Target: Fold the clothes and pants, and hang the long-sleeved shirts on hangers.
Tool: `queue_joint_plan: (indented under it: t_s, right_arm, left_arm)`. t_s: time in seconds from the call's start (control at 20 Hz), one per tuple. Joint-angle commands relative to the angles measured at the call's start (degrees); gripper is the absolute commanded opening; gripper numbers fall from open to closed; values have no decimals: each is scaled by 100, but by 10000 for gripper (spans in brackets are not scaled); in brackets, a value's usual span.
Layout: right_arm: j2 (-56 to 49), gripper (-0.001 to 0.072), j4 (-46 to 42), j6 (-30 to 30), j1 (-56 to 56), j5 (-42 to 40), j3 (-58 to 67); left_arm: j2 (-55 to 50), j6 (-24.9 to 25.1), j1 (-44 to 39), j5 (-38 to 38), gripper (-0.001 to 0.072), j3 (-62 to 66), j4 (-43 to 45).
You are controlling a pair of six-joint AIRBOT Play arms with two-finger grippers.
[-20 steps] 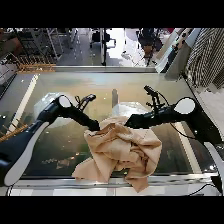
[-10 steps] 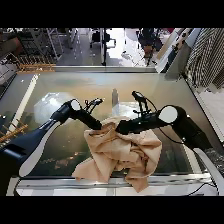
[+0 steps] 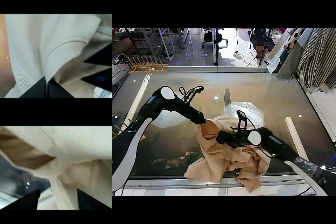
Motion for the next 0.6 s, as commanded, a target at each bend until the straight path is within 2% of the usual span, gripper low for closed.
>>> queue_joint_plan:
  t_s: [0.0,0.1,0.2,0.25,0.3,0.35,0.45,0.55]
  right_arm:
    - [-651,536,-90,837,262,-1384,-127]
    - [-1095,514,-236,1233,111,-1290,4]
    - [-1416,479,-236,1248,28,-1300,170]
    - [-1530,383,-243,1241,31,-1346,273]
    - [-1569,154,-282,1189,31,-1320,367]
    - [-1545,26,-345,931,48,-1167,476]
    - [-1335,23,-610,170,-2,68,905]
    - [-942,23,-1106,-411,-72,2188,1512]
  left_arm:
    - [72,-13,-20,-299,9,7,-258]
    - [72,-15,-17,-400,9,7,-275]
    - [72,-13,-15,-426,9,7,-275]
    - [72,-13,-15,-420,9,7,-275]
    - [72,-13,-15,-420,9,7,-273]
    - [72,-13,2,-420,9,7,-247]
    - [72,-20,120,-380,9,9,-236]
    - [83,-238,341,-385,9,17,-348]
